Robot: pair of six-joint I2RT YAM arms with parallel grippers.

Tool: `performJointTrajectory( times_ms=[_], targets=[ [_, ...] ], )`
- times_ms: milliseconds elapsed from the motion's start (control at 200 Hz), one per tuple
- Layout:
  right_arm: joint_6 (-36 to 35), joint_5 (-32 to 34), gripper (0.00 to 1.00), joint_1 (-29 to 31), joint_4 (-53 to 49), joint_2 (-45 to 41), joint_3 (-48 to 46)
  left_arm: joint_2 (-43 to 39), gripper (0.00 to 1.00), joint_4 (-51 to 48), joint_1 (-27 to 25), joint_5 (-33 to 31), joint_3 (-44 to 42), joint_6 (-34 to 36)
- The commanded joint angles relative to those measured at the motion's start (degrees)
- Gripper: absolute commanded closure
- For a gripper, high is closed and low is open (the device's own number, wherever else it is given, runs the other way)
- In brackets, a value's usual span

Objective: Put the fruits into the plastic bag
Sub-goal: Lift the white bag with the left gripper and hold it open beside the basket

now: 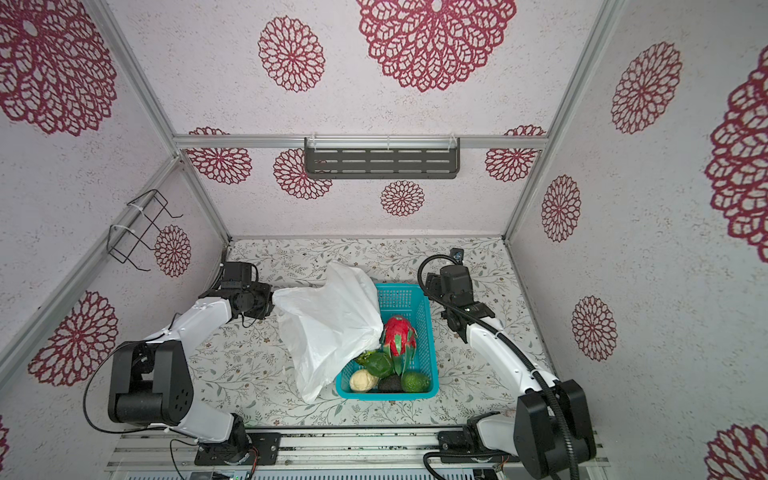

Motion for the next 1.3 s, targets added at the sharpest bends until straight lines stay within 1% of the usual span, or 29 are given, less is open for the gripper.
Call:
performJointTrajectory(
  times_ms=[0, 85, 190, 245, 330, 410, 525, 605, 695, 806, 891, 946, 1006, 1076, 1161, 1216, 1296],
  targets=[
    [0.33, 0.11, 0.21, 0.28, -0.38, -2.89, 1.62, -1.44, 0.99, -1.05, 0.01, -3.00, 9.95, 11.25],
    [0.30, -0.69, 0.21, 0.28, -0.64, -3.56, 2.29, -1.26, 1.00, -3.92, 0.05, -0.96, 19.28, 22.39],
    [0.38, -1.79, 0.21, 0.30, -0.81, -3.60, 3.34, 1.54, 1.00, -10.37, 0.14, 1.78, 34.79, 33.41],
    [0.48, -2.39, 0.21, 0.35, -0.72, -3.51, 3.90, 3.64, 1.00, -13.49, 0.05, 4.08, 43.19, 37.79],
    [0.56, -3.12, 0.21, 0.37, -0.51, -3.25, 4.60, 5.97, 1.00, -15.76, -0.26, 7.45, 54.42, 42.06],
    [0.70, -3.17, 0.22, 0.45, -0.55, -3.42, 5.06, 5.91, 1.00, -14.52, -0.90, 9.84, 59.98, 44.93],
    [0.90, -3.26, 0.22, 0.46, -0.16, -4.01, 4.73, 4.25, 1.00, -13.84, -3.08, 12.37, 62.09, 50.70],
    [1.48, -3.90, 0.22, 0.54, -0.03, -4.09, 4.25, 3.35, 1.00, -16.29, -5.71, 15.10, 59.81, 54.96],
    [1.94, -6.17, 0.22, 0.63, 1.18, -4.21, 3.38, 1.73, 1.00, -17.58, -9.89, 15.72, 51.25, 58.96],
    [2.15, -9.41, 0.22, 1.37, 3.79, -4.87, 2.08, 1.21, 1.00, -20.15, -17.44, 11.52, 41.33, 64.96],
    [2.17, -14.49, 0.22, 2.29, 6.57, -5.51, 1.34, 1.06, 1.00, -20.67, -22.90, 9.57, 34.63, 68.18],
    [1.81, -17.69, 0.23, 2.96, 7.95, -5.42, 1.50, 0.20, 1.00, -19.24, -25.12, 9.46, 30.92, 67.94],
    [1.24, -21.85, 0.23, 4.10, 9.18, -4.99, 2.03, -2.04, 1.00, -14.73, -26.24, 9.97, 26.45, 66.11],
    [1.18, -25.14, 0.21, 5.45, 10.48, -3.84, 2.82, -5.94, 1.00, -6.15, -26.51, 10.54, 20.63, 63.50],
    [2.81, -28.05, 0.19, 6.79, 12.48, -1.97, 3.57, -10.76, 1.00, 4.17, -26.64, 8.59, 14.28, 60.58],
    [4.24, -30.37, 0.19, 7.53, 14.69, -0.73, 3.87, -12.68, 1.00, 7.80, -26.67, 7.40, 12.08, 59.71],
    [6.61, -33.08, 0.19, 8.78, 17.77, 1.04, 4.18, -14.04, 1.00, 8.83, -26.85, 6.26, 11.21, 59.70]
  ],
)
